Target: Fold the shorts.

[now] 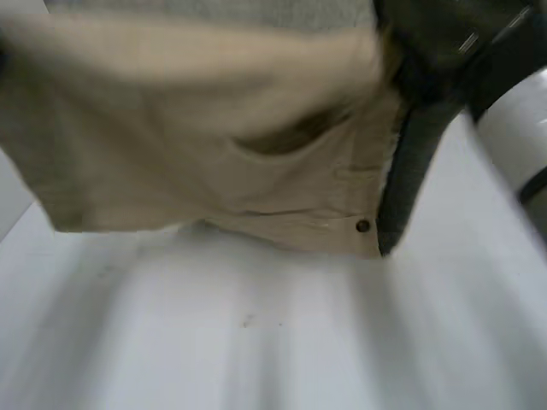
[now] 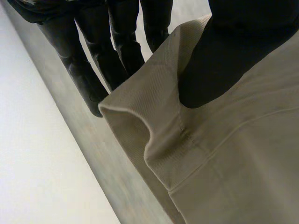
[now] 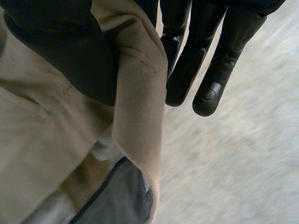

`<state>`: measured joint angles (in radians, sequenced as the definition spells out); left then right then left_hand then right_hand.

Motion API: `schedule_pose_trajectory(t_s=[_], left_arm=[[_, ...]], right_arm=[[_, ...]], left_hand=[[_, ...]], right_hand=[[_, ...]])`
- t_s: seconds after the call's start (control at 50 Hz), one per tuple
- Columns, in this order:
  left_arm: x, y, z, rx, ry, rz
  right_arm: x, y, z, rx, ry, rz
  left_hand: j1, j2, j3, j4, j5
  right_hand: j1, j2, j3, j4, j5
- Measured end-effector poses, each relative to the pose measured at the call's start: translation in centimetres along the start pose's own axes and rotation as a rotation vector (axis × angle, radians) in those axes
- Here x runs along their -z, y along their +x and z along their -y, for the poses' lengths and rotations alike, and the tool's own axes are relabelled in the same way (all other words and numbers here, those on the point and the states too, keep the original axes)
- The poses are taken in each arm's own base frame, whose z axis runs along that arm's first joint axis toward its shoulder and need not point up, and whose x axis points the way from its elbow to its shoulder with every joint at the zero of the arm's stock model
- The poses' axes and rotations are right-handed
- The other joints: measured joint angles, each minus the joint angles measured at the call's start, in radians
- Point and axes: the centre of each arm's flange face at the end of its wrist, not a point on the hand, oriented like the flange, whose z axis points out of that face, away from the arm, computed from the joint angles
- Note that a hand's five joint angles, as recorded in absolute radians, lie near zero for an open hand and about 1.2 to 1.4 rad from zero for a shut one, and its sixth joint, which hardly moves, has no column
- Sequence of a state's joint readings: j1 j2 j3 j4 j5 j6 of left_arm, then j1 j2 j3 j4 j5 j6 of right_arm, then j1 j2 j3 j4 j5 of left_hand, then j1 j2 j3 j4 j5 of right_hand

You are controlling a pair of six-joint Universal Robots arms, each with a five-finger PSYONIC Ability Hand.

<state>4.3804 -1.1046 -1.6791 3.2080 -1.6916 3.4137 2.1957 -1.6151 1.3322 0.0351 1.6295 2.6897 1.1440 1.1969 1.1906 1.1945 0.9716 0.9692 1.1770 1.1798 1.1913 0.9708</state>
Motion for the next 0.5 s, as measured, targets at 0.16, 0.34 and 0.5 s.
schedule_pose_trajectory(t_s=[0.16,0.34,0.5], left_arm=[[0.2,-1.6,6.0,0.032,0.137,0.033],[-1.6,1.0,0.8,0.031,-0.041,-0.053],[-3.6,6.2,-11.6,-0.016,-0.378,-0.192]], right_arm=[[1.4,3.3,4.1,0.006,0.076,-0.076],[-0.3,3.0,-2.1,0.023,-0.165,0.004],[-3.2,-0.1,-12.5,-0.005,-0.437,0.148]], left_hand=[[0.000,0.000,0.000,0.000,0.000],[0.000,0.001,0.001,0.000,0.000],[0.000,0.001,0.001,0.000,0.000]], right_hand=[[0.000,0.000,0.003,0.000,0.008],[0.000,0.000,0.003,0.000,0.010],[0.005,0.000,0.003,0.000,0.010]])
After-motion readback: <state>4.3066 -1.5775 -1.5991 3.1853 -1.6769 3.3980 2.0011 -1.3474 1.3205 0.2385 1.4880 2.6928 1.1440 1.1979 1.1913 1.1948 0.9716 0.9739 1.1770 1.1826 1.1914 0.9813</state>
